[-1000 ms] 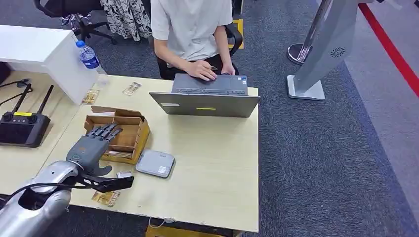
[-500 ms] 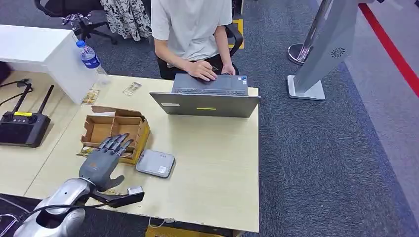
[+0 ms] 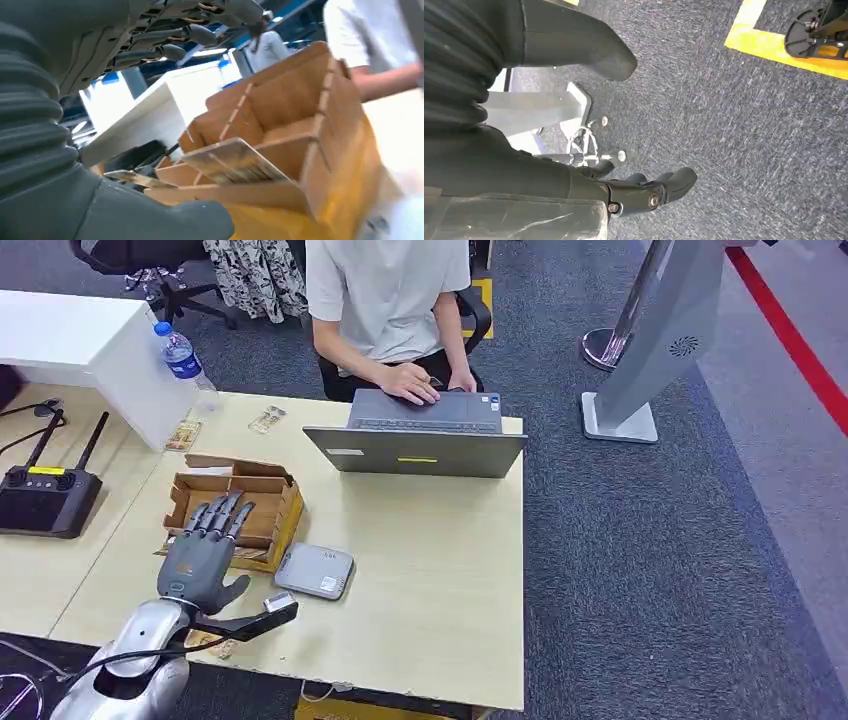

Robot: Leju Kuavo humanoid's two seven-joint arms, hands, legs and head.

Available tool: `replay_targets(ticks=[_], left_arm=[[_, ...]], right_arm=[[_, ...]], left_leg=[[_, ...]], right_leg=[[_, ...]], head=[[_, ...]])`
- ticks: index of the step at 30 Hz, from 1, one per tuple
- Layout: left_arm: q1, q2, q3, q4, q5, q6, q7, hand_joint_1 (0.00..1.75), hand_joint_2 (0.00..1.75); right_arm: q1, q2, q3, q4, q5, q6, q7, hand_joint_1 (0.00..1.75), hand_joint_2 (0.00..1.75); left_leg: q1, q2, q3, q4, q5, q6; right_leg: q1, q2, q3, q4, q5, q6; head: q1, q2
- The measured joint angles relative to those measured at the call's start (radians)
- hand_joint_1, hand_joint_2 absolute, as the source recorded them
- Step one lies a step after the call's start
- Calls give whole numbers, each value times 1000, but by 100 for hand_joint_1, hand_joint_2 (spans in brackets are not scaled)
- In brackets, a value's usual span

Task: Pass the card to the sensor for recognition and then transmit it.

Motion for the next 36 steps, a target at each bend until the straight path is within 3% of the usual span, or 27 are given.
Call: replay_targets(ticks=[13, 31, 32, 33, 36], left_arm=[[-33, -43, 91, 31, -29, -11, 7, 0, 175], [-47, -66, 98, 83, 17, -74, -58, 0, 175], [-47, -66, 98, 84, 18, -74, -58, 75, 175], [-47, -66, 98, 85, 19, -75, -58, 175, 175], [-48, -66, 98, 91, 37, -75, -71, 175, 175]], right_arm=[[-7, 0, 0, 0, 13, -13, -25, 0, 175], [-12, 0, 0, 0, 15, -12, -35, 0, 175], [-12, 0, 0, 0, 15, -12, -35, 0, 175], [-12, 0, 0, 0, 15, -12, -35, 0, 175], [-12, 0, 0, 0, 16, -12, -36, 0, 175]], left_leg=[[0, 0, 0, 0, 0, 0], [0, 0, 0, 0, 0, 0], [0, 0, 0, 0, 0, 0], [0, 0, 0, 0, 0, 0], [0, 0, 0, 0, 0, 0]], right_leg=[[0, 0, 0, 0, 0, 0], [0, 0, 0, 0, 0, 0], [0, 0, 0, 0, 0, 0], [0, 0, 0, 0, 0, 0], [0, 0, 0, 0, 0, 0]], head=[[0, 0], [0, 0], [0, 0], [0, 0], [0, 0]])
